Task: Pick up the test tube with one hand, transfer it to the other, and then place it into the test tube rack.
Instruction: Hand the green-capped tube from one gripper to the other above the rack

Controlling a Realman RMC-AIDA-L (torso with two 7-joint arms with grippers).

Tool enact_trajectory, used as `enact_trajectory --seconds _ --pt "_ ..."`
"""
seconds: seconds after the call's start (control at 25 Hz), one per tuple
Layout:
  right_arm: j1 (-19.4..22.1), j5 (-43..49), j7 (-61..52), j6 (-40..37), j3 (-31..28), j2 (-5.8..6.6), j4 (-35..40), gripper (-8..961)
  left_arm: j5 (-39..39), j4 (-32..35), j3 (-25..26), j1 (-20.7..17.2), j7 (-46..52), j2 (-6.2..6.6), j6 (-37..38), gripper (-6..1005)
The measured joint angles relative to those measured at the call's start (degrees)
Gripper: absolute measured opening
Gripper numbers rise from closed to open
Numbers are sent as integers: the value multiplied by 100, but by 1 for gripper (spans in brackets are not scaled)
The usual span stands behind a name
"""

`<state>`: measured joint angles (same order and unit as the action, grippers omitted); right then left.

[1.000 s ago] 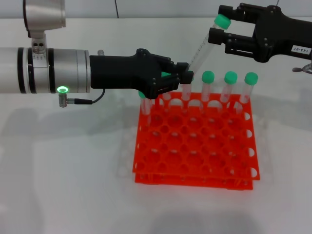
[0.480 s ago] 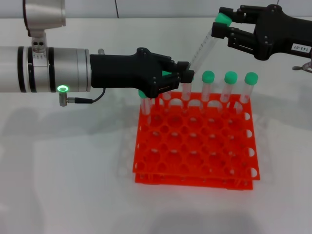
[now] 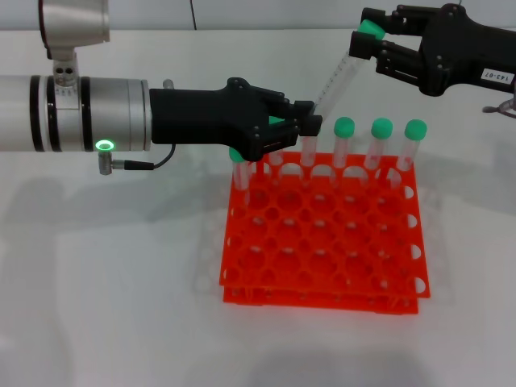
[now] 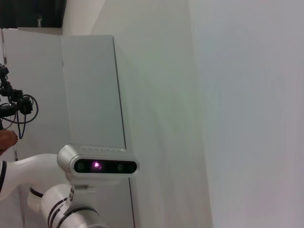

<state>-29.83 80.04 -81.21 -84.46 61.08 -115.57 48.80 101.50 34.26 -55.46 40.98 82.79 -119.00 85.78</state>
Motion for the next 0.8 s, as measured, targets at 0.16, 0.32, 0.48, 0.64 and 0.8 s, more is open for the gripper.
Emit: enact_trajectory --seconds 0.16,0.32,0.48,0.64,0.8 --pt "0 0 0 15 0 4 -8 371 0 2 0 0 0 0 0 182" --pt "-3 0 0 24 0 8 -48 361 0 13 0 6 0 0 0 182" --pt "-6 -3 -1 23 0 9 -53 346 2 13 1 6 1 -3 -2 181" --pt "-6 -3 -1 26 0 14 -55 323 2 10 1 6 0 -6 -3 181" --pt "-6 -3 0 28 0 18 -55 299 2 6 0 6 0 -9 -3 181"
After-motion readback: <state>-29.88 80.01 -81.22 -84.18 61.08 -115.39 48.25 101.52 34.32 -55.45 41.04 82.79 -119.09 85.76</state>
